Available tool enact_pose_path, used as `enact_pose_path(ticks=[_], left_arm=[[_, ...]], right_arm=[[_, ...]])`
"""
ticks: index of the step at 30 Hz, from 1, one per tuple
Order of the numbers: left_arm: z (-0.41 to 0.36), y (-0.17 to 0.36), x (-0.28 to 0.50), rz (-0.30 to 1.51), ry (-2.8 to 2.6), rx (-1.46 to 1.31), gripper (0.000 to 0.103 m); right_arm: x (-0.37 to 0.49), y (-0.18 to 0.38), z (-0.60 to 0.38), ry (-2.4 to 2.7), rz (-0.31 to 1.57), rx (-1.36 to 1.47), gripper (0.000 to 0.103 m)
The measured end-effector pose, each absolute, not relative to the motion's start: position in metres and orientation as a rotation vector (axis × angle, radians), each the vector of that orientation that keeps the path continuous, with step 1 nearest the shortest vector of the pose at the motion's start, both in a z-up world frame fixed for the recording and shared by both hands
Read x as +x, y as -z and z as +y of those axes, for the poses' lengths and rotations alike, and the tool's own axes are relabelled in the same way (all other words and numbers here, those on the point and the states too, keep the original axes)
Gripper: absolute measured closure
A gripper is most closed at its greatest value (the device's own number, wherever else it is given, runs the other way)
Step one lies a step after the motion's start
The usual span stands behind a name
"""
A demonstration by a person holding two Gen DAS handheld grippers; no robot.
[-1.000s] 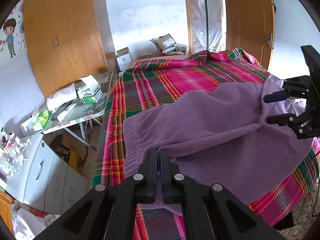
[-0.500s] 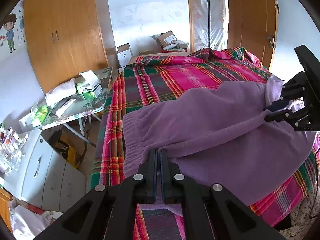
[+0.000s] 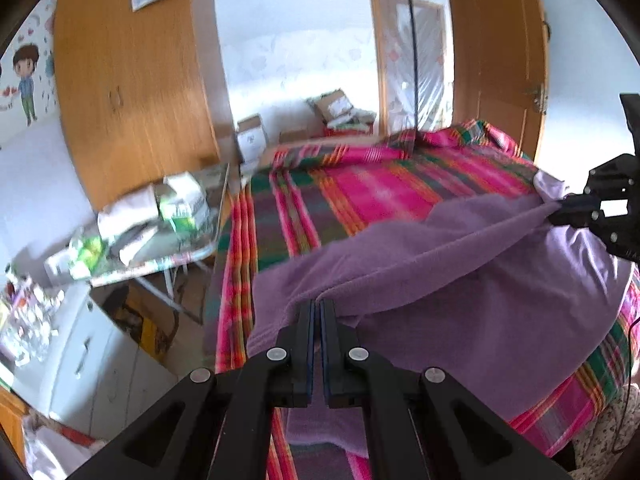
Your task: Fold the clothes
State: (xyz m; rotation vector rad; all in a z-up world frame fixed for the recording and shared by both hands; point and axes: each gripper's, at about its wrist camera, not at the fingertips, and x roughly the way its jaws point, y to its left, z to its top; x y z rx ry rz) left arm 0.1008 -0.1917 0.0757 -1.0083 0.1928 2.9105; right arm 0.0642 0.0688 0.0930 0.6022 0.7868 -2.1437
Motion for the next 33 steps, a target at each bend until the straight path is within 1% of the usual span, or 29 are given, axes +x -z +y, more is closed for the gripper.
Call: enact_pose_path(ticks=[5, 8, 13, 21, 25, 33], left_arm=[[-0.185, -0.099, 0.104, 0.265, -2.922, -0.919, 0.1], [-0.186, -0.101, 0.109, 0.263, -2.917, -0.912, 0.1], [-0.186, -0.081, 0.117, 0.272, -2.878, -0.994, 0.1], [-0.194, -0.046, 0.131, 0.183, -2.837, -1.106, 0.1], [-0.193, -0.036, 0.132, 0.179, -2.82, -1.142, 0.1], [-0.196, -0.022, 0.137, 0.135, -2.794, -1.186, 0.1]], right_arm=[[0.082, -0.116, 0.08, 2.194, 0.764, 0.542, 0.099], [0.096, -0.116, 0.079, 2.186, 0.781, 0.536, 0.099], [0.11, -0.099, 0.075, 2.152, 0.786, 0.592, 0.099], [0.124, -0.055, 0.071, 2.082, 0.775, 0.728, 0.099], [0.126, -0.037, 0.071, 2.062, 0.746, 0.792, 0.099], [0.128, -0.021, 0.074, 2.051, 0.707, 0.845, 0.098]])
